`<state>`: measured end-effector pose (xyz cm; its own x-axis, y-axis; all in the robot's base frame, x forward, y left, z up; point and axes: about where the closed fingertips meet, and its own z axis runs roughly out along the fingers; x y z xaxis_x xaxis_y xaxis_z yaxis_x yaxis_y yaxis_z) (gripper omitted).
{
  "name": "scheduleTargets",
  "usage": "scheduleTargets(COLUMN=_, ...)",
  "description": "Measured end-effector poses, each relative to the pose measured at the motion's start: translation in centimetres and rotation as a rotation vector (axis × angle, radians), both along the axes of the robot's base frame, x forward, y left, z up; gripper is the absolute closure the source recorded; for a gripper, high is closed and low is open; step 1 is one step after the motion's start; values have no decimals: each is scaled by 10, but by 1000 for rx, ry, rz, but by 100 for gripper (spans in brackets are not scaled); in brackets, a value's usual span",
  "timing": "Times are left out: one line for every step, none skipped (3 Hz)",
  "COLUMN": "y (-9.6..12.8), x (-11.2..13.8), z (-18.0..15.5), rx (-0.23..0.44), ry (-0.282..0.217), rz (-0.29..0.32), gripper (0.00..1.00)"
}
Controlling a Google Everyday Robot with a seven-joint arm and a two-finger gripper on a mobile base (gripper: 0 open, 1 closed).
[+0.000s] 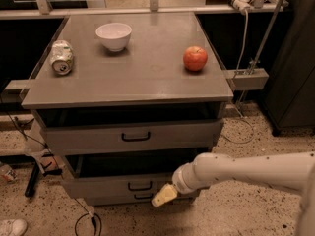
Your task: Open middle drawer
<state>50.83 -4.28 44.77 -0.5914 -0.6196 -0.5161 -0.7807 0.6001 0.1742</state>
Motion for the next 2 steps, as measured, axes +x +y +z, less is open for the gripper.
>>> scheduleTargets(y=-5, x=-48, z=11, rx=17, ry=28, rz=-25, gripper=0)
scheduleTargets(y=-5, x=-48, z=11, rx=18, ry=27, rz=-23, gripper=0)
